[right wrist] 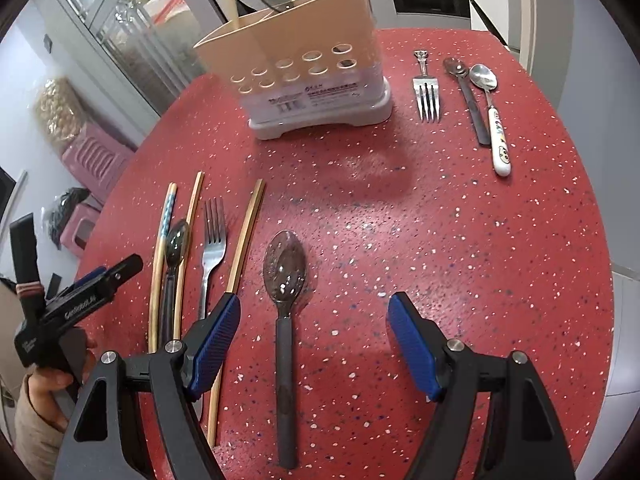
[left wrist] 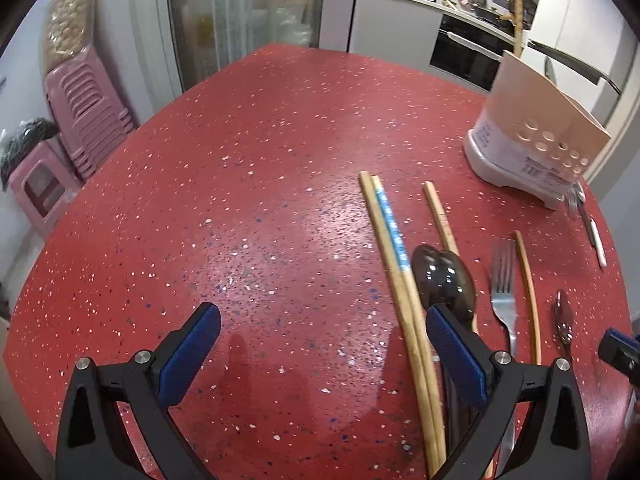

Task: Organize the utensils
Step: 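Move both tools back over the remaining utensils on the table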

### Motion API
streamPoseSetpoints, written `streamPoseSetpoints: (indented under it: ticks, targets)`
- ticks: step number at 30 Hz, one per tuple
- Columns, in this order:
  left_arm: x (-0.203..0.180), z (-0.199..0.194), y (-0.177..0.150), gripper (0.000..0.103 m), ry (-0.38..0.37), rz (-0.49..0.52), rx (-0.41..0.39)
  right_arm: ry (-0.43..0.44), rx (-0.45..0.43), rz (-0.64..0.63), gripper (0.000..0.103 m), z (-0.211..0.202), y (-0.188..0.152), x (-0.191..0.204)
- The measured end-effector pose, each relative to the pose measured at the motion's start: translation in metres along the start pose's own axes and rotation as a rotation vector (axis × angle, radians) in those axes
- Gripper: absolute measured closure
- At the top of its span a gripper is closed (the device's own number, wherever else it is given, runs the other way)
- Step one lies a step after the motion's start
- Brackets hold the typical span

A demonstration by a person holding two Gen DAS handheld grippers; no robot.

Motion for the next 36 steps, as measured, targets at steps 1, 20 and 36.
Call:
streamPoseSetpoints:
  ticks: [1, 20, 36]
  targets:
    - [0.002, 0.002, 0.000, 0.000, 0.003, 0.000, 0.002, 0.000, 0.000, -0.001, 0.024, -0.001, -0.001, 0.001]
    - [0.010, 0.004, -0.014, 0.000, 0.000, 0.001, 0.039, -0.011, -0.001, -0.024, 0.024, 0.000, -0.004, 0.008]
    - [0.013, 0.011, -0.001, 0.000, 0.015, 0.010, 0.059, -0.083, 0.063, -0.078, 0.024, 0.020, -0.007, 0.019]
Point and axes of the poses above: each gripper's, at about its wrist camera, not at the fingertips, and z roughly the way its jaws point, x to its left, y to its top, the point moved 2 cm from there along z, roughly the way its jaws point, and after that the axes turned 6 degrees about z, right-handed, at the moved point
